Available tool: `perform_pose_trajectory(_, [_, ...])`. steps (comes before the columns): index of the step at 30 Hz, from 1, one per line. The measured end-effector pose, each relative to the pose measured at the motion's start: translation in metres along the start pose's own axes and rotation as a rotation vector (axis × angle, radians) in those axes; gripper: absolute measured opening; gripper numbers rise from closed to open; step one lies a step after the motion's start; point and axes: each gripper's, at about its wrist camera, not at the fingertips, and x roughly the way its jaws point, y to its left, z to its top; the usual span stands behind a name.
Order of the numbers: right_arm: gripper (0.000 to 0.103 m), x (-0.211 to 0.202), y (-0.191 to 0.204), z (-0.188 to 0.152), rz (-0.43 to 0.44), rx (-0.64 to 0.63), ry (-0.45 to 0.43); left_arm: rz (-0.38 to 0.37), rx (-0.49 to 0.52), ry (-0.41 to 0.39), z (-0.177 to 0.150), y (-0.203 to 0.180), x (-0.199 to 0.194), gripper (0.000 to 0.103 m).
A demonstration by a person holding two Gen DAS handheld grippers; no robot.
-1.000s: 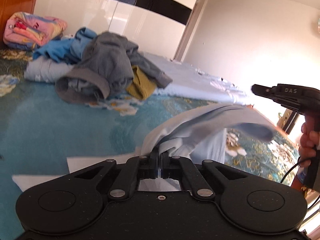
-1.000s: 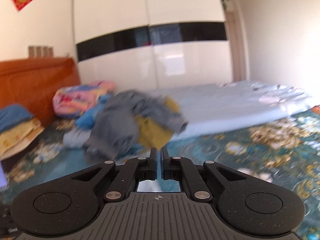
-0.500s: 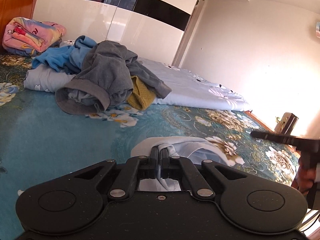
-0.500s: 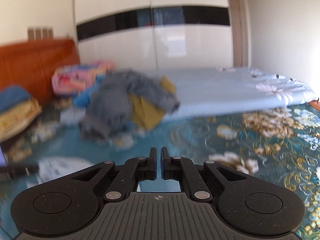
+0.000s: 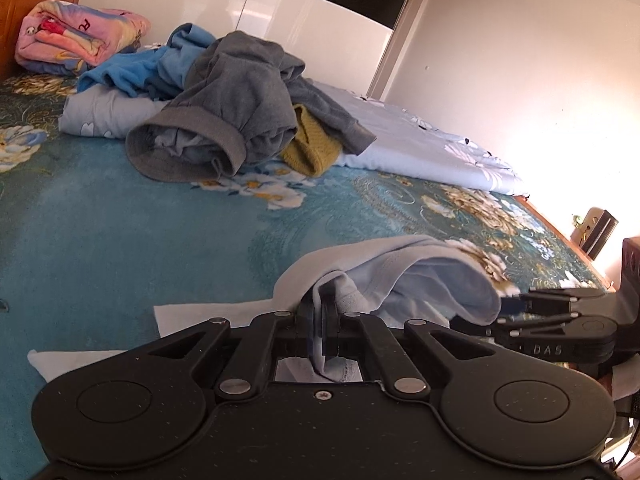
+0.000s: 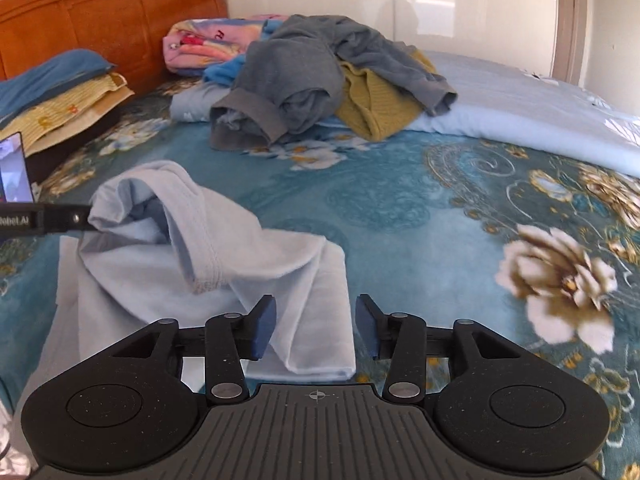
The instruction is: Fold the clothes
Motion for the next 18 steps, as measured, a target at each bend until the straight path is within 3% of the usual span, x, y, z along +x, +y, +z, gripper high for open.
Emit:
perform_pose_trajectory(4, [0.049, 0.013, 0.004, 0.013, 0.039, -0.034, -0.015, 0.009, -0.006, 0.024, -0.004, 0.004, 0.009, 0.001])
perform_pose_trajectory(6, [0.06, 0.018, 0.009, 0.018, 0.049, -0.072, -0.028, 0.014, -0.009, 0.033, -0.005, 0.006, 0.012, 0.002])
perform_pose_trajectory(8, [0.06, 0.023, 0.012, 0.022, 0.073, -0.095, -0.042, 0.015, -0.008, 0.04, -0.007, 0.007, 0.014, 0.002])
perform_pose_trajectory(13, [0.045, 0.032, 0.015, 0.027, 0.116, -0.085, -0.06, 0.008, -0.009, 0.053, -0.009, 0.007, 0.017, 0.004])
perform_pose_trajectory(15, [0.029, 0.036, 0.013, 0.028, 0.124, -0.057, -0.042, 0.005, -0.012, 0.058, -0.01, 0.006, 0.018, 0.004])
perform_pose_trajectory(18, [0.012, 0.041, 0.007, 0.028, 0.133, 0.008, -0.02, -0.002, -0.01, 0.062, -0.012, 0.005, 0.018, 0.004])
